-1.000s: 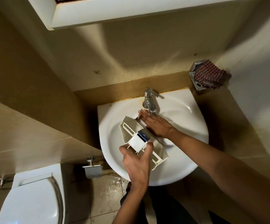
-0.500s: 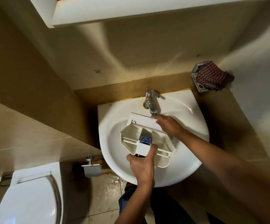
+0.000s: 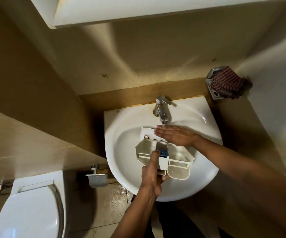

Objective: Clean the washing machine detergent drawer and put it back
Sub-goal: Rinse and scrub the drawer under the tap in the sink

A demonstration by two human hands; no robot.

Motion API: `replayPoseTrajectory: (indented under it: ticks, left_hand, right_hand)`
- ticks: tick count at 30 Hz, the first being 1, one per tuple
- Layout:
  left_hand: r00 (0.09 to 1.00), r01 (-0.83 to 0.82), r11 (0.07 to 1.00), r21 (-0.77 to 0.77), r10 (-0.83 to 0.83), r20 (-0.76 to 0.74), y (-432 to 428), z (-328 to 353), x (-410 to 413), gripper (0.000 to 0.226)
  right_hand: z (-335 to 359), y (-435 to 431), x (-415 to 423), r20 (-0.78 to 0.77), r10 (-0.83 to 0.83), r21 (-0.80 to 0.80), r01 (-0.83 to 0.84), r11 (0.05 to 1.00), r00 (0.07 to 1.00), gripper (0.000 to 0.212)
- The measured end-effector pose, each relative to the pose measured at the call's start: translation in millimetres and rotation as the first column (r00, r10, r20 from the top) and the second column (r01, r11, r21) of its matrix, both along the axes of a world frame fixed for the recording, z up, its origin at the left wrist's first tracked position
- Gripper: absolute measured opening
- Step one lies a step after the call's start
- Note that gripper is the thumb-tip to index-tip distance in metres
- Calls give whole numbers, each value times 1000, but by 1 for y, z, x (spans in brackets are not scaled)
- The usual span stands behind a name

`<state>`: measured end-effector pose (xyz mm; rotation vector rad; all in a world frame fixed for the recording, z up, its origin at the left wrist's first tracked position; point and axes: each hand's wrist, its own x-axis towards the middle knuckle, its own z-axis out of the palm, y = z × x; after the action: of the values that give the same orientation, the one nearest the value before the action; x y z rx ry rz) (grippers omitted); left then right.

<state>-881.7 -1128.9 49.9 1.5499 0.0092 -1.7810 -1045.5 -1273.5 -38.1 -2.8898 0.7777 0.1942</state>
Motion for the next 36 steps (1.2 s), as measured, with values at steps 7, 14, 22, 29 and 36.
replayPoseTrajectory:
  ticks: [7,14,22,29,36]
  left_hand:
    - [995,-74,997,-18,75,59,7,-1,-11,37]
    - [990,-128,992,18,127,60,7,0,-5,29]
    - [993,-100,995,-24,102,57,7,0,-14,25]
    - [978,-183,983,-8,183,100,1,2,-5,32]
    - [986,-149,989,12,147,80,5,-1,1,38]
  right_hand:
    - [-3,-18,34,-85,162,-59,-167,984,983,61]
    - [0,-24,-15,-212,196,15,-197,980,957,61]
    - [-2,-33,14,-234,227,37,-225,974,945,59]
    - [6,-32,6,-228,230,27,-230,973,946,69]
    - [18,-20,-38,-147,196,-94,-211,973,969,75]
